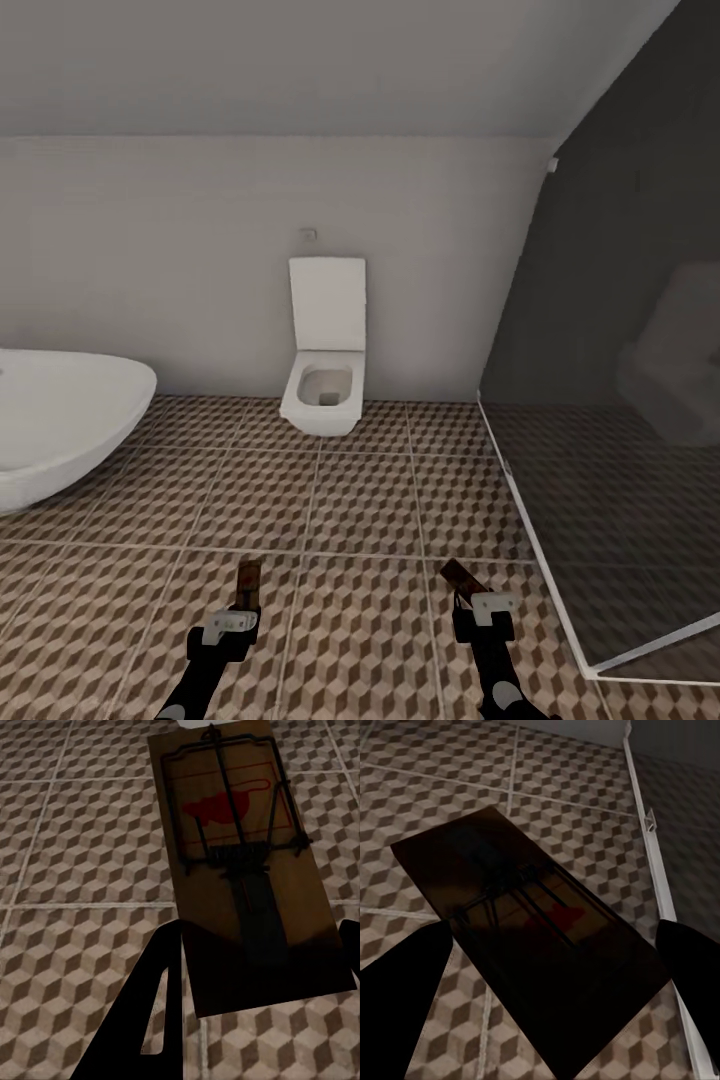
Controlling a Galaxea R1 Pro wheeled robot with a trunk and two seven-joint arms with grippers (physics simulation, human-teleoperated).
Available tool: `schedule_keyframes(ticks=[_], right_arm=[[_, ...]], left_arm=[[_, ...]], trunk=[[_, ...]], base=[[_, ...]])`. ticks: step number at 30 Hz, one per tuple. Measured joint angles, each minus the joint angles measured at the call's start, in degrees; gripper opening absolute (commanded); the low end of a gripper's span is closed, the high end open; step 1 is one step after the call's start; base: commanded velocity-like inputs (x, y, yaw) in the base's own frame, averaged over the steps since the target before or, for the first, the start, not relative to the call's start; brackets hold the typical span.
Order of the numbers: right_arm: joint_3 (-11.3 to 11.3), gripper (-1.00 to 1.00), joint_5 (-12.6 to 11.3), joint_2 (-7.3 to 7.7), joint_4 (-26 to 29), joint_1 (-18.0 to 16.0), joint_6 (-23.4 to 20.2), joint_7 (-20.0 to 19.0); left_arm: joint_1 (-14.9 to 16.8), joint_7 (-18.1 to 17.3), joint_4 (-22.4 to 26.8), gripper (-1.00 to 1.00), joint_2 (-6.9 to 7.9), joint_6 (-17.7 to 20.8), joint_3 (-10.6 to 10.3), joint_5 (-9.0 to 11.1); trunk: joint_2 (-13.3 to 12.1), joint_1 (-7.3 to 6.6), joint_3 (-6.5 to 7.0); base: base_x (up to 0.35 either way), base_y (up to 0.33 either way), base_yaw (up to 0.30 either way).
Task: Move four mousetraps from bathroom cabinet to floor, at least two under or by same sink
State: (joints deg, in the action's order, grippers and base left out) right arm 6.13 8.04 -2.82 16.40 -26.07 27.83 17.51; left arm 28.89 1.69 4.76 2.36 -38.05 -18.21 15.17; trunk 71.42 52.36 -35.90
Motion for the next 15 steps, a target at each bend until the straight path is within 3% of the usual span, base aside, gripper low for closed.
schedule_keyframes(ticks=[5,15], right_arm=[[0.01,-1.00,0.00,0.00,0.01,0.00,0.00,0.00],[0.01,-1.00,0.00,0.00,0.01,0.00,0.00,0.00]], left_arm=[[0.00,0.00,-0.01,-1.00,0.00,0.06,0.00,0.01],[0.00,0.00,-0.01,-1.00,0.00,0.06,0.00,0.01]], trunk=[[0.00,-0.02,0.00],[0.00,-0.03,0.00]], base=[[0.112,0.000,0.021],[0.307,0.000,0.001]])
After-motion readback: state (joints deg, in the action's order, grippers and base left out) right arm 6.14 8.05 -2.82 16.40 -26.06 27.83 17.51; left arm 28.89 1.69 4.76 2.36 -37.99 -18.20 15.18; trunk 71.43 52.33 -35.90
